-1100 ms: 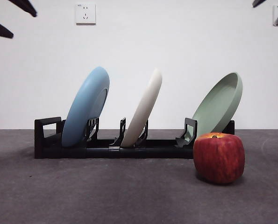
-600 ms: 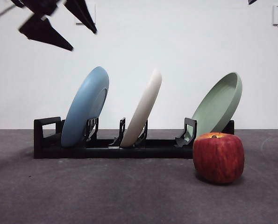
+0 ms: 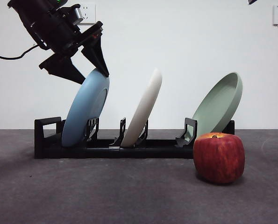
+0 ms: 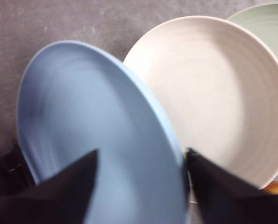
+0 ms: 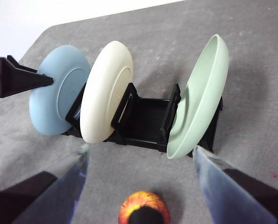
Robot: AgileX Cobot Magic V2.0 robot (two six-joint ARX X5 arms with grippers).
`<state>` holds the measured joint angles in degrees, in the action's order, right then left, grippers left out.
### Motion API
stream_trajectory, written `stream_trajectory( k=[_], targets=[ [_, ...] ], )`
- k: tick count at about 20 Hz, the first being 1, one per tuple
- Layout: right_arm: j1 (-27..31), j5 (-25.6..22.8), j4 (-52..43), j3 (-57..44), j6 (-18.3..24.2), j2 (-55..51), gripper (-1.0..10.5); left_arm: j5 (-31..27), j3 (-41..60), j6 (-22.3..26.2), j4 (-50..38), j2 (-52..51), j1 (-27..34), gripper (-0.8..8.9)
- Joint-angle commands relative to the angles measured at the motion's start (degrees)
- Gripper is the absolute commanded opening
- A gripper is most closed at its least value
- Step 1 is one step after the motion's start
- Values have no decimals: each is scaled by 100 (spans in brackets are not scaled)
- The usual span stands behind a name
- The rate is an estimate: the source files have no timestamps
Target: Take the blue plate from the plate rack,put the plate on the table,take the apple from the table,put the apple in the plate
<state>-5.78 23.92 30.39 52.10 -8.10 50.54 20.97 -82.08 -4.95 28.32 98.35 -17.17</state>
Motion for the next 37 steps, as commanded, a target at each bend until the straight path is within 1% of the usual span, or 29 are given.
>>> stream_trajectory(
  k=[1,3,6,8,10,12,15,17,18,19,21,22,24,27,29,31,35,37],
  targets=[
    [-7,-13,-39,17,44,9,378,39,20,70,-15,15,-15,-15],
    [-4,-26,-39,17,44,9,378,101,17,68,-17,13,-15,-8],
    [-2,-26,-42,17,44,9,378,481,-81,63,114,-7,-13,-8],
    [-2,-24,-42,17,44,9,378,505,-426,70,514,-9,-13,-8],
    [-2,-26,-44,17,42,9,378,505,-990,76,1027,-9,-24,-8],
    [-2,-26,-44,17,42,9,378,509,-1687,249,1609,-13,-55,-8],
    [-2,-24,-63,17,42,9,378,487,-2739,693,2710,-114,-188,-8],
    [-2,-24,-81,17,42,9,378,444,-3069,997,3220,-317,-337,-8],
    [-2,-24,-81,17,44,9,378,385,-3077,1102,3386,-466,-431,-8],
    [-2,-24,-81,17,44,9,378,94,-3077,1207,3659,-647,-579,-8],
    [-2,-24,-81,17,44,7,378,-734,-3077,1392,4223,-916,-927,-8],
    [-2,-26,-79,17,50,7,378,-1051,-3077,1434,4520,-1043,-1161,-8],
    [-2,-31,-81,17,52,9,378,-1165,-3075,1425,4841,-1259,-1539,-8],
    [-2,-31,-81,17,50,9,378,-1718,-2983,1318,5075,-1585,-2140,-8],
    [-2,-28,-79,17,50,9,378,-2044,-2643,1084,4990,-1836,-2647,-8],
    [-2,-28,-79,17,50,9,378,-2638,-1926,721,4730,-2190,-3152,-8],
    [-2,-28,-76,17,48,7,378,-3320,24,22,3558,-2909,-4011,-8],
    [-2,-31,-76,17,46,9,378,-4009,1014,-380,3045,-2992,-4395,-9]
  ],
)
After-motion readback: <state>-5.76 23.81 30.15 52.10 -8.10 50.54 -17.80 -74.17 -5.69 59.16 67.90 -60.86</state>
